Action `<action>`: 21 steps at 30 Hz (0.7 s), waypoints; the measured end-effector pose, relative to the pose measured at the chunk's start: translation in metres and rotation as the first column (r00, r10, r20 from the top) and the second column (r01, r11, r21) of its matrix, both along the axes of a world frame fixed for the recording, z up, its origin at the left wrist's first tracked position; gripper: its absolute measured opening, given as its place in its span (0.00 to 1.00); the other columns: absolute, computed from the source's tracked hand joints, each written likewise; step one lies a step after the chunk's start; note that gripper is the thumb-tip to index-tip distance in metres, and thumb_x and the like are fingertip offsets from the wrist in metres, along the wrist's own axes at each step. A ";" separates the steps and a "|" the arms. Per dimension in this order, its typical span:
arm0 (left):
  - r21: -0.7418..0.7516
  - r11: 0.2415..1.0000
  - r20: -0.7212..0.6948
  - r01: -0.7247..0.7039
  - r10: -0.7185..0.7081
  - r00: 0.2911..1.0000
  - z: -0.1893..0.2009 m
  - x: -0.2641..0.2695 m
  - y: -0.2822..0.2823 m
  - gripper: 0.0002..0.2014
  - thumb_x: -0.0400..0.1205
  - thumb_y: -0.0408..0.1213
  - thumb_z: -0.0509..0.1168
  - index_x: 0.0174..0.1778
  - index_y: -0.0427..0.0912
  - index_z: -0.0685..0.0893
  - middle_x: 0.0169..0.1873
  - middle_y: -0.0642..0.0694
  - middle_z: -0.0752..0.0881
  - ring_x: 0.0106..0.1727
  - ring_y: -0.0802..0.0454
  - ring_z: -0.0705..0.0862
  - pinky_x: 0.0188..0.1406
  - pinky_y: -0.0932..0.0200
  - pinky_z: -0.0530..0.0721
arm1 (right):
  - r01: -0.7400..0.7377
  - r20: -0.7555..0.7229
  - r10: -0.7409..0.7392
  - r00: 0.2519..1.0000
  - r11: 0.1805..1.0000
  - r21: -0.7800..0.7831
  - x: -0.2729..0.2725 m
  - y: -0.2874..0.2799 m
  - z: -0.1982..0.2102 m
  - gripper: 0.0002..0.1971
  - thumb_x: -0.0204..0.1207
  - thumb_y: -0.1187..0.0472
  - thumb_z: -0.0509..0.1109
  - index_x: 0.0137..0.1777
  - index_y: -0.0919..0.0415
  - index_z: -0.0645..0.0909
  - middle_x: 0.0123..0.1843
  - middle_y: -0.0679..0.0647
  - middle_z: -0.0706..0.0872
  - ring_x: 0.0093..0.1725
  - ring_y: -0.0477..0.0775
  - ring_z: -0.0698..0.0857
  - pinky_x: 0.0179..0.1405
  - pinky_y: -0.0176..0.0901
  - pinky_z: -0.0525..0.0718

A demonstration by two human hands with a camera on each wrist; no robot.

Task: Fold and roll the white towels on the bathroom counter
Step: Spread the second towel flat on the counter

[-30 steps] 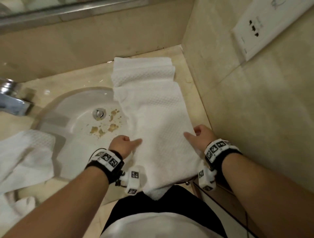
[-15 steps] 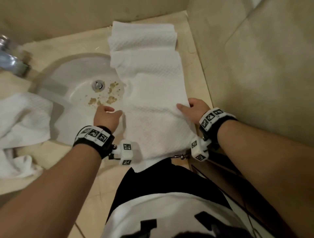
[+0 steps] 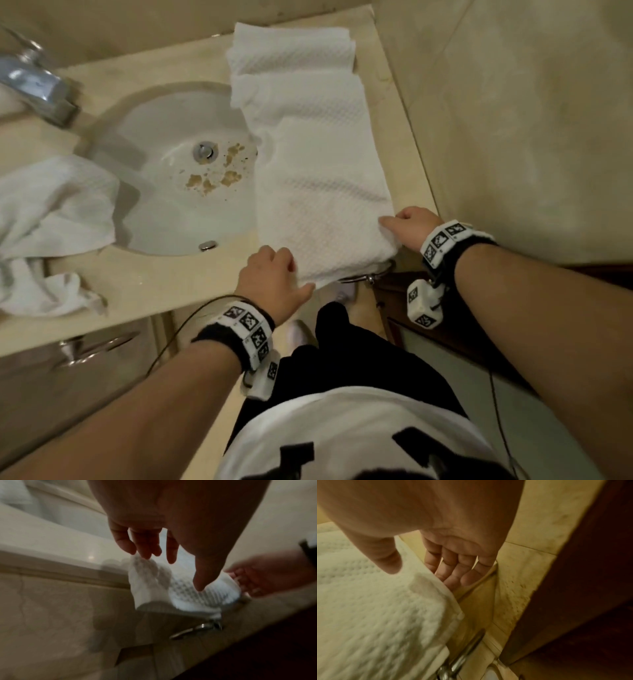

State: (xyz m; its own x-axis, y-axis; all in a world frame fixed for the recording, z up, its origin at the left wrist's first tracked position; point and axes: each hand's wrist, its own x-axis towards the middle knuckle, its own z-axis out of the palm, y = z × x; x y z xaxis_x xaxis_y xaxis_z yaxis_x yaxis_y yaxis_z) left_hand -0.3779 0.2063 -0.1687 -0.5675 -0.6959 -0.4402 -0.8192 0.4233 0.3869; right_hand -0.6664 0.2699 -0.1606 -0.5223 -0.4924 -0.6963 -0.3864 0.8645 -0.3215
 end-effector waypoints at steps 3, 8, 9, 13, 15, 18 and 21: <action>-0.157 0.960 0.212 0.232 -0.196 0.957 -0.010 0.005 0.025 0.31 0.72 0.58 0.75 0.63 0.47 0.72 0.59 0.43 0.72 0.59 0.39 0.74 0.56 0.45 0.77 | 0.020 -0.029 -0.021 0.999 0.999 -0.029 0.015 0.023 -0.002 0.10 0.80 0.50 0.70 0.51 0.56 0.83 0.52 0.56 0.87 0.47 0.57 0.82 0.47 0.41 0.74; -0.216 0.922 0.250 0.321 -0.265 0.931 -0.023 0.023 0.027 0.22 0.66 0.31 0.75 0.56 0.41 0.79 0.52 0.38 0.79 0.51 0.35 0.78 0.40 0.45 0.81 | 0.079 0.020 -0.078 0.997 0.995 -0.061 0.035 0.035 0.003 0.09 0.82 0.54 0.66 0.49 0.57 0.84 0.50 0.56 0.86 0.48 0.58 0.82 0.47 0.42 0.75; -0.214 0.922 0.205 0.322 -0.280 0.938 -0.023 0.026 0.024 0.19 0.70 0.32 0.74 0.56 0.41 0.79 0.52 0.38 0.79 0.52 0.35 0.78 0.39 0.45 0.82 | 0.099 0.034 -0.097 0.995 0.993 -0.068 0.037 0.035 0.004 0.10 0.83 0.54 0.65 0.51 0.59 0.84 0.50 0.57 0.85 0.48 0.58 0.82 0.48 0.43 0.76; -0.119 0.993 -0.125 0.021 -0.036 0.991 -0.018 0.031 0.011 0.07 0.84 0.38 0.65 0.46 0.40 0.75 0.45 0.40 0.80 0.47 0.37 0.77 0.42 0.46 0.77 | 0.186 0.119 -0.174 0.978 0.978 -0.096 0.043 0.042 -0.002 0.15 0.82 0.49 0.67 0.55 0.62 0.85 0.51 0.57 0.87 0.52 0.60 0.85 0.52 0.46 0.80; 0.023 0.954 -0.231 -0.298 0.295 0.927 -0.020 0.034 0.007 0.07 0.84 0.38 0.63 0.42 0.40 0.76 0.39 0.41 0.81 0.42 0.39 0.79 0.40 0.49 0.75 | 0.231 0.164 -0.212 0.963 0.967 -0.104 0.047 0.046 -0.010 0.16 0.80 0.48 0.70 0.54 0.62 0.85 0.51 0.56 0.88 0.50 0.59 0.87 0.51 0.46 0.83; 0.337 0.654 -0.229 -0.677 0.754 0.615 -0.020 0.035 0.008 0.08 0.85 0.36 0.64 0.40 0.39 0.77 0.36 0.41 0.86 0.40 0.40 0.88 0.47 0.42 0.91 | 0.315 0.268 -0.276 0.923 0.942 -0.114 0.057 0.050 -0.021 0.17 0.85 0.53 0.67 0.42 0.66 0.85 0.41 0.61 0.90 0.33 0.54 0.89 0.32 0.40 0.85; 0.521 0.429 -0.171 -0.738 0.900 0.402 -0.016 0.033 0.013 0.08 0.86 0.29 0.64 0.40 0.37 0.77 0.38 0.39 0.83 0.39 0.43 0.90 0.48 0.44 0.93 | 0.258 0.184 -0.235 0.954 0.959 -0.113 0.065 0.050 -0.034 0.20 0.86 0.50 0.63 0.35 0.62 0.78 0.33 0.60 0.82 0.33 0.60 0.81 0.39 0.46 0.78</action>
